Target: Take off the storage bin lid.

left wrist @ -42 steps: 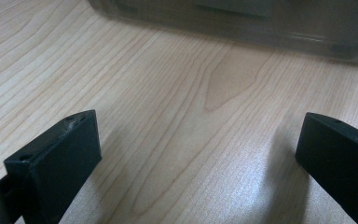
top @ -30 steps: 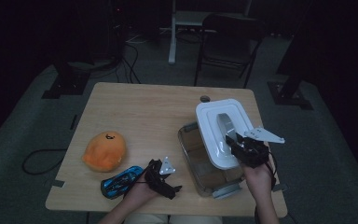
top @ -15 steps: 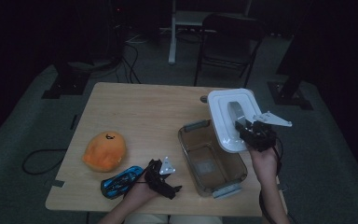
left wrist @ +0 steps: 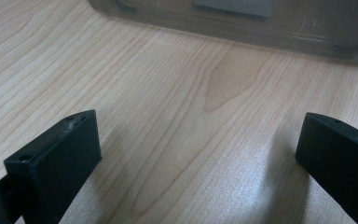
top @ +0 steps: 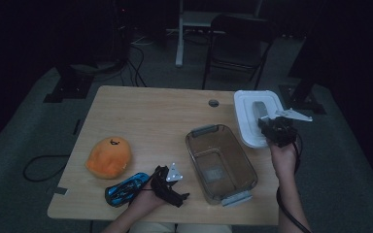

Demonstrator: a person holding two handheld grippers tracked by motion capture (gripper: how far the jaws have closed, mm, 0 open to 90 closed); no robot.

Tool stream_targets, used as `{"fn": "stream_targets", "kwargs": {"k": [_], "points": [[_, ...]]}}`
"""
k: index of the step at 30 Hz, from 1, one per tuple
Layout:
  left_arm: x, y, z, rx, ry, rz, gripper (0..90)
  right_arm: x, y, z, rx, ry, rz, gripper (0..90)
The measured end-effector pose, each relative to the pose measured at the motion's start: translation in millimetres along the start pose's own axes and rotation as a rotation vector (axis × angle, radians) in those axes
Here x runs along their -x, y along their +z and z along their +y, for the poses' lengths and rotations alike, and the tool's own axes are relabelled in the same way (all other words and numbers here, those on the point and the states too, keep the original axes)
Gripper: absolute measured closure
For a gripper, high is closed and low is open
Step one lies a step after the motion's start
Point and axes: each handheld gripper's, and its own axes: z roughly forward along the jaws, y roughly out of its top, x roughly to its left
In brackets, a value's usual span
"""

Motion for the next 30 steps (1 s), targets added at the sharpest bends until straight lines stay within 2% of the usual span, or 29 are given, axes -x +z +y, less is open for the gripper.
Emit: {"fn": "stream_targets", "kwargs": {"k": [5, 8, 17, 22, 30], "points": [[0.1, 0.0, 0.0, 0.000, -0.002, -0.002, 0.5, 9.9, 20.4, -10.4, -0.035, 0.035, -0.025, 67.5], [0.1, 0.0, 0.0, 0.000, -0.002, -0.002, 0.5, 13.8, 34.0, -17.2, -0.058, 0.035, -0.024, 67.5], [-0.1, -0.1, 0.0, -0.003, 0.001, -0.002, 0.5, 15.5, 72.0, -44.2, -0.131, 0.062, -0.023, 67.5], [-0.1, -0.2, 0.0, -0.003, 0.001, -0.002, 0.5, 17.0, 83.4, -56.5, -0.155, 0.087, -0.016, 67.5], [-0.5, -0.3, 0.0, -0.003, -0.006, 0.005, 0.6, 19.1, 90.9, -69.7, -0.186, 0.091, -0.010, 67.5]]}}
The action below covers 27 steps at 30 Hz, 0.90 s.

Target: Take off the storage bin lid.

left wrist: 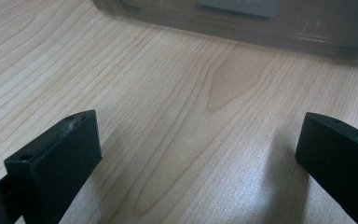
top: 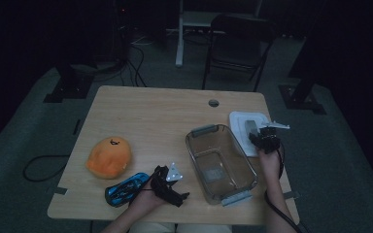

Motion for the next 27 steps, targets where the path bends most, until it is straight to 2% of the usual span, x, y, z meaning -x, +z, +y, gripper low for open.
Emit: {"fn": "stream_targets", "kwargs": {"k": [8, 11, 12, 13, 14, 17, 21, 24, 25, 26, 27], "points": [[0.2, 0.1, 0.1, 0.000, 0.000, 0.000, 0.5, -0.1, 11.2, -15.2, -0.039, -0.017, -0.002, 67.2], [1.1, 0.5, 0.5, 0.001, -0.004, 0.002, 0.5, -0.1, 11.3, -17.0, -0.034, -0.017, -0.002, 66.5], [1.3, 0.6, 0.7, 0.001, -0.003, 0.002, 0.5, -0.1, 11.0, -16.6, -0.038, -0.015, 0.000, 64.4], [1.9, 1.1, 1.1, 0.002, -0.006, 0.004, 0.5, -0.2, 10.5, -16.2, -0.039, -0.017, -0.003, 56.5], [1.9, 1.1, 1.1, 0.002, -0.006, 0.004, 0.5, -0.2, 10.5, -16.2, -0.039, -0.017, -0.003, 56.5], [4.3, 1.7, 5.7, -0.020, 0.005, 0.014, 0.5, -0.4, 5.2, -16.0, -0.050, -0.041, 0.005, 43.8], [2.7, 0.7, 13.4, -0.021, -0.004, 0.017, 0.5, 1.4, -5.6, -18.9, -0.036, -0.045, 0.027, 34.1], [0.1, -1.2, 18.2, -0.014, -0.019, 0.031, 0.5, 1.5, -15.1, -22.7, -0.028, -0.060, 0.036, 22.6], [-1.6, -1.5, 19.9, -0.018, -0.023, 0.033, 0.5, 1.9, -18.2, -24.8, -0.030, -0.073, 0.048, 14.4], [-3.5, -2.2, 21.7, -0.020, -0.027, 0.040, 0.5, 2.0, -20.8, -27.0, -0.036, -0.092, 0.064, 11.7], [-5.1, -3.1, 23.6, -0.016, -0.033, 0.058, 0.5, 2.0, -24.1, -29.4, -0.031, -0.099, 0.065, 14.4]]}}
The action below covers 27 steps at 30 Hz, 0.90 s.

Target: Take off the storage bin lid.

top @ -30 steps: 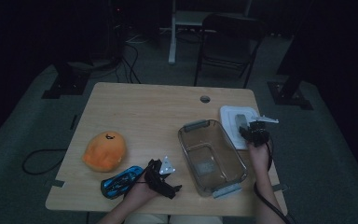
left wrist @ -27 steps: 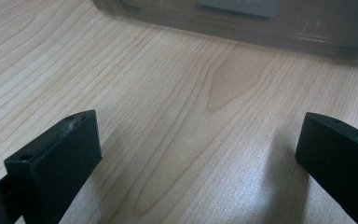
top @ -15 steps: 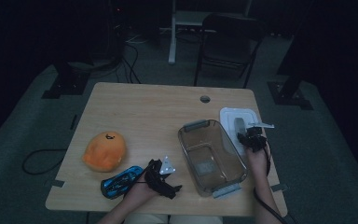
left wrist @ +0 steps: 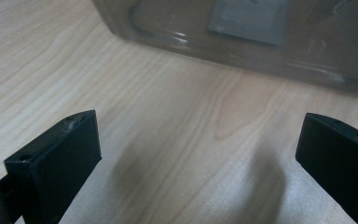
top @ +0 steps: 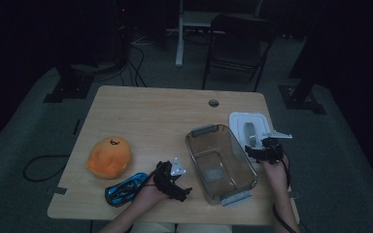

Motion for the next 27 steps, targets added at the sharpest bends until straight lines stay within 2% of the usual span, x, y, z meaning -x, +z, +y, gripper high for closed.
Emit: {"fn": "stream_targets", "kwargs": {"k": [1, 3, 5, 9, 13, 15, 17, 23, 24, 27], "points": [[-1.7, -1.3, 2.1, 0.005, -0.004, 0.008, 0.5, 0.1, -2.7, -2.5, 0.003, -0.002, 0.000, 13.8], [-5.3, -3.8, 5.5, 0.029, -0.011, 0.016, 0.5, 1.2, -7.5, -7.6, 0.015, -0.030, 0.033, 13.7], [-9.6, -4.8, 9.1, 0.025, -0.015, 0.027, 0.5, 1.3, -11.9, -13.6, 0.017, -0.073, 0.078, 13.7], [-15.8, -4.8, 18.5, 0.019, -0.014, 0.034, 0.5, -3.1, -19.1, -22.2, 0.002, -0.127, 0.113, 13.7], [-22.0, -2.9, 27.5, 0.026, -0.027, 0.046, 0.5, -6.9, -24.3, -30.7, -0.005, -0.119, 0.148, 13.9], [-25.5, -1.4, 30.7, 0.020, -0.028, 0.046, 0.5, -9.8, -25.5, -36.6, -0.008, -0.111, 0.186, 14.0], [-28.1, 0.8, 33.6, 0.010, -0.032, 0.050, 0.5, -14.0, -25.0, -41.5, -0.024, -0.122, 0.209, 14.0], [-33.0, 2.0, 40.1, -0.002, -0.012, 0.071, 0.5, -24.4, -20.8, -47.7, -0.040, -0.114, 0.311, 14.8], [-33.8, 1.8, 41.0, -0.008, -0.007, 0.079, 0.5, -26.6, -20.7, -48.0, -0.037, -0.119, 0.318, 14.8], [-37.4, 1.3, 41.1, -0.014, -0.005, 0.085, 0.5, -33.0, -22.8, -49.2, -0.023, -0.143, 0.297, 14.9]]}}
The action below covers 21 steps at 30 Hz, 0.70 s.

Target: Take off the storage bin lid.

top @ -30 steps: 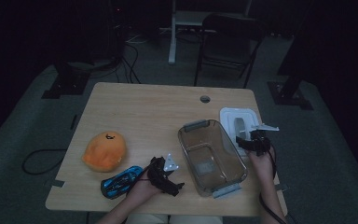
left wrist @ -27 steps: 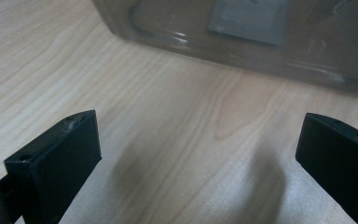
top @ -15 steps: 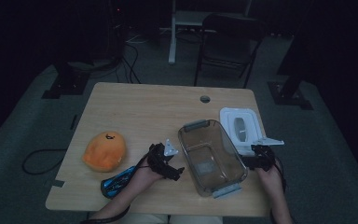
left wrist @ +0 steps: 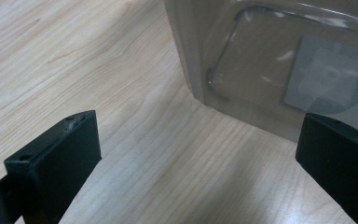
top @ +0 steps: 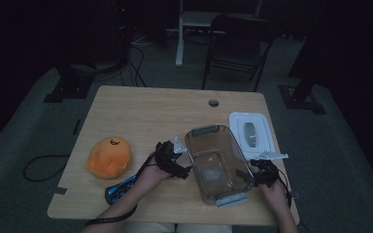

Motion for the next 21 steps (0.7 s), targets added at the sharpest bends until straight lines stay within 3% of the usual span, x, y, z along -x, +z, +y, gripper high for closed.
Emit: {"fn": "stream_targets", "kwargs": {"k": [12, 15, 21], "points": [[-24.8, -2.6, -6.0, -0.037, -0.020, 0.041, 0.5, -33.4, 3.9, -0.1, 0.034, -0.097, 0.029, 15.3], [-30.7, -3.6, -5.1, -0.061, -0.034, 0.049, 0.5, -42.7, 6.3, 0.1, 0.058, -0.121, 0.018, 15.3], [-42.6, -4.7, -4.6, -0.073, -0.036, 0.036, 0.5, -51.4, 10.6, 0.0, 0.076, -0.123, 0.026, 15.3]]}}
